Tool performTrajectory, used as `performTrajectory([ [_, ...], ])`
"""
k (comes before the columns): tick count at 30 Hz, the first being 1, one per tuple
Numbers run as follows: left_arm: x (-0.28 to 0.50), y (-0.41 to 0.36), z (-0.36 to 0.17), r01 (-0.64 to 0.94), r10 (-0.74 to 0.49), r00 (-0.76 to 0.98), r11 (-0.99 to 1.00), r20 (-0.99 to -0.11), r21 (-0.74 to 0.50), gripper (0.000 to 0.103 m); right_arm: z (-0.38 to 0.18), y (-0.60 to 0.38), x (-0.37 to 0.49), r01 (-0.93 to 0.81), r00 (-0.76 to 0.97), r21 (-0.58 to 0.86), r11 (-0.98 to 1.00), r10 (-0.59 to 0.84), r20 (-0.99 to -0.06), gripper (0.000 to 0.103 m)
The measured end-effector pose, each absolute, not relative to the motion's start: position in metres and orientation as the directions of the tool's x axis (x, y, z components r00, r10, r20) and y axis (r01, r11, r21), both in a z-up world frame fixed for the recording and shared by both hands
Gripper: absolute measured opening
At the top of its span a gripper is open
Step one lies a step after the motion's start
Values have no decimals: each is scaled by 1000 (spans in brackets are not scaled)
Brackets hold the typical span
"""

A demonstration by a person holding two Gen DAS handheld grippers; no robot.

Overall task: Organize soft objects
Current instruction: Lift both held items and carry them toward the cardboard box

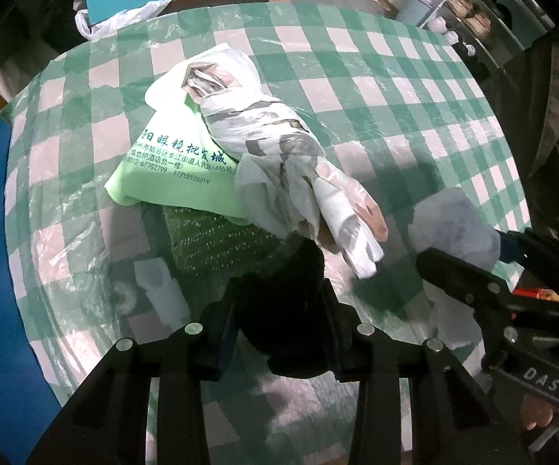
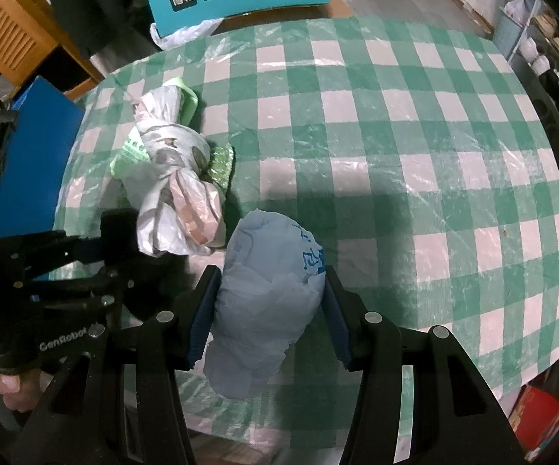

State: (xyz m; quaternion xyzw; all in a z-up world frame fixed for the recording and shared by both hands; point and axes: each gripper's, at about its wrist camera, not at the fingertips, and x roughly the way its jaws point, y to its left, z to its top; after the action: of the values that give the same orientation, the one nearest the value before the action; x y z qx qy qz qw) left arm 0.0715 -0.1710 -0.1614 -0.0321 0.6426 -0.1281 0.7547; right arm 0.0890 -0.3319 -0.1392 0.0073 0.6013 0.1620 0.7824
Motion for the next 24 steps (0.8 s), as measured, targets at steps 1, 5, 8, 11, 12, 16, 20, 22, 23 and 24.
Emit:
performTrajectory([
  [1,70,-170,-160,153,-234,144,965,-962,-212,38,-138,-331,89,-247,227,206,947,263,-938,51],
  [5,64,-164,-150,159,-227,164,966,-960,-202,38,-133,-327,87,-257,236,205,944,267,-934,51],
  [8,61,-160,-143,160,-222,178,968,-959,-194,38,-128,-324,86,-265,243,204,942,270,-932,51],
  [11,58,-156,-136,165,-217,194,969,-957,-186,38,-122,-319,85,-275,252,202,940,273,-928,51],
  [12,57,-156,-134,169,-213,202,969,-956,-181,38,-120,-317,85,-279,256,200,939,274,-927,51],
  [16,54,-152,-127,179,-192,221,972,-956,-154,38,-109,-310,83,-296,275,193,936,277,-921,51],
  [20,50,-144,-120,172,-201,226,971,-953,-164,38,-98,-301,82,-313,293,189,931,284,-913,51],
  [22,47,-141,-115,171,-207,232,971,-950,-169,38,-92,-298,82,-320,302,189,928,289,-908,51],
  [23,46,-140,-113,173,-208,237,970,-949,-170,38,-88,-295,82,-325,308,189,927,292,-906,51],
  [24,45,-139,-110,175,-209,243,970,-947,-169,38,-86,-294,82,-328,313,190,925,296,-903,51],
])
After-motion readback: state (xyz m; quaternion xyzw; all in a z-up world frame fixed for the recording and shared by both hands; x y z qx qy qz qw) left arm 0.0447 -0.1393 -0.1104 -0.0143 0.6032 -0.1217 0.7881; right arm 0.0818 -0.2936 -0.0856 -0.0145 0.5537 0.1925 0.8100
